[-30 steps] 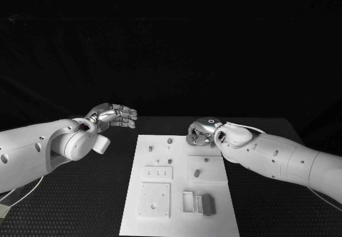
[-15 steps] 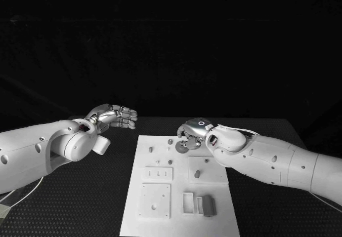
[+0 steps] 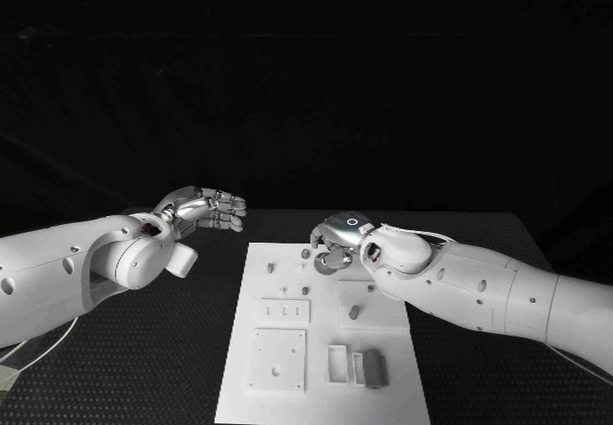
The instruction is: Assemble the parts on the task board
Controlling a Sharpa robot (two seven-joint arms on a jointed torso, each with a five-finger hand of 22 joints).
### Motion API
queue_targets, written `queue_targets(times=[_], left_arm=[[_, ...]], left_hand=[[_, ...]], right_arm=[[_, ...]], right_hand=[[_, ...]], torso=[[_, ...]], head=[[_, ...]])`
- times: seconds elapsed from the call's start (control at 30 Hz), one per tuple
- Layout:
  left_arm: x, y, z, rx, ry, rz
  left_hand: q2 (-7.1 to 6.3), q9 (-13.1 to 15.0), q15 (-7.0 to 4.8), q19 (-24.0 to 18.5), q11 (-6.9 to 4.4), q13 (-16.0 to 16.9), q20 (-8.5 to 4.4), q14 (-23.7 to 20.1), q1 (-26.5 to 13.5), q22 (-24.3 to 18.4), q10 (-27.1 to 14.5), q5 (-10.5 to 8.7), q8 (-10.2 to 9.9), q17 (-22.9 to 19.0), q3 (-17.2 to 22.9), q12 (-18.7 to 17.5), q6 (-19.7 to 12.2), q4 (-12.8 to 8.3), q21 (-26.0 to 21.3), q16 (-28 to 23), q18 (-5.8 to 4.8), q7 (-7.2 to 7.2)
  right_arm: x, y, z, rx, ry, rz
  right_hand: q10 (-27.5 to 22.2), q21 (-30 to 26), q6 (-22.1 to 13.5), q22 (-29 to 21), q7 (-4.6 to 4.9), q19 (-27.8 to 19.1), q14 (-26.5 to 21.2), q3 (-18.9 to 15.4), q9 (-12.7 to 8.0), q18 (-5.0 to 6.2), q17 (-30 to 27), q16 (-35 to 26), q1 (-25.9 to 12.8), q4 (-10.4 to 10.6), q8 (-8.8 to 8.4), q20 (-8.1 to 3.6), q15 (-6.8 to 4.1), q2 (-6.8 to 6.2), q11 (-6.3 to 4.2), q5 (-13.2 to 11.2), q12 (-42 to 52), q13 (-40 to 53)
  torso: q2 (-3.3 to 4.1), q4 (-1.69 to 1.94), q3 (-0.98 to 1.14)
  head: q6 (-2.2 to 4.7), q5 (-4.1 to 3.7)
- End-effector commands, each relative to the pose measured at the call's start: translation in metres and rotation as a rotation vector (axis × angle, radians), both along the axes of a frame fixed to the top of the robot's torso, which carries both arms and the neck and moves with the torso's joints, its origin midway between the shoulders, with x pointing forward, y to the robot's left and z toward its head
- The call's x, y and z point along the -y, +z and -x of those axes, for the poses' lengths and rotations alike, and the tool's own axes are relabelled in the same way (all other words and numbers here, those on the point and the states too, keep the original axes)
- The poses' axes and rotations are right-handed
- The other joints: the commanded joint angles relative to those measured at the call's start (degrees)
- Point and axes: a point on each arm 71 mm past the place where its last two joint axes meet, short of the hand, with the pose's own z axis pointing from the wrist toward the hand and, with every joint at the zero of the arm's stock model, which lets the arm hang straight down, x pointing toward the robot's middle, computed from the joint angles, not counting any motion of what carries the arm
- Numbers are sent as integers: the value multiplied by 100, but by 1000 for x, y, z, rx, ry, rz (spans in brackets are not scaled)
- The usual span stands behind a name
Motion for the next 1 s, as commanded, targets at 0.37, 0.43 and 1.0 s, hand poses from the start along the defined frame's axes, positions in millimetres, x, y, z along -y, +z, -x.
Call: queue_targets(times=[0.37, 0.43, 1.0], left_arm=[[3, 2, 1, 10, -15, 5], [3, 2, 0, 10, -15, 5], [4, 1, 0, 9, -18, 5]], left_hand=[[-7, -4, 29, -38, 2, -8, -2, 17, -11, 0, -23, -22, -16, 8, -12, -20, -21, -4, -34, -25, 78, 104], [-7, -4, 29, -38, 2, -8, -2, 17, -11, 0, -23, -22, -17, 9, -12, -20, -21, -3, -34, -26, 78, 104], [-8, -5, 29, -38, 5, -9, -2, 19, -16, -1, -24, -22, -18, 12, -14, -20, -25, 0, -34, -30, 79, 110]], right_arm=[[15, -13, -14, -126, -81, 33], [18, -16, -15, -140, -83, 37], [22, -31, -23, -176, -102, 56]], right_hand=[[-107, -72, -600, 45, 221, 4, -137, 23, -162, 657, -167, -116, -163, 339, -391, 24, 113, -640, 139, -17, -54, -30], [-161, -96, -751, 37, 292, -1, -181, 58, -203, 657, -208, -136, -220, 504, -478, 20, 176, -808, 208, -19, -44, -19], [-234, -108, -820, 52, 342, -3, -208, 114, -231, 657, -214, -128, -193, 763, -509, 1, 234, -836, 259, -15, 30, 0]], torso=[[3, -10, 10], [2, -5, 15], [8, -4, 10]], head=[[-3, 13], [-5, 17], [-35, 30]])
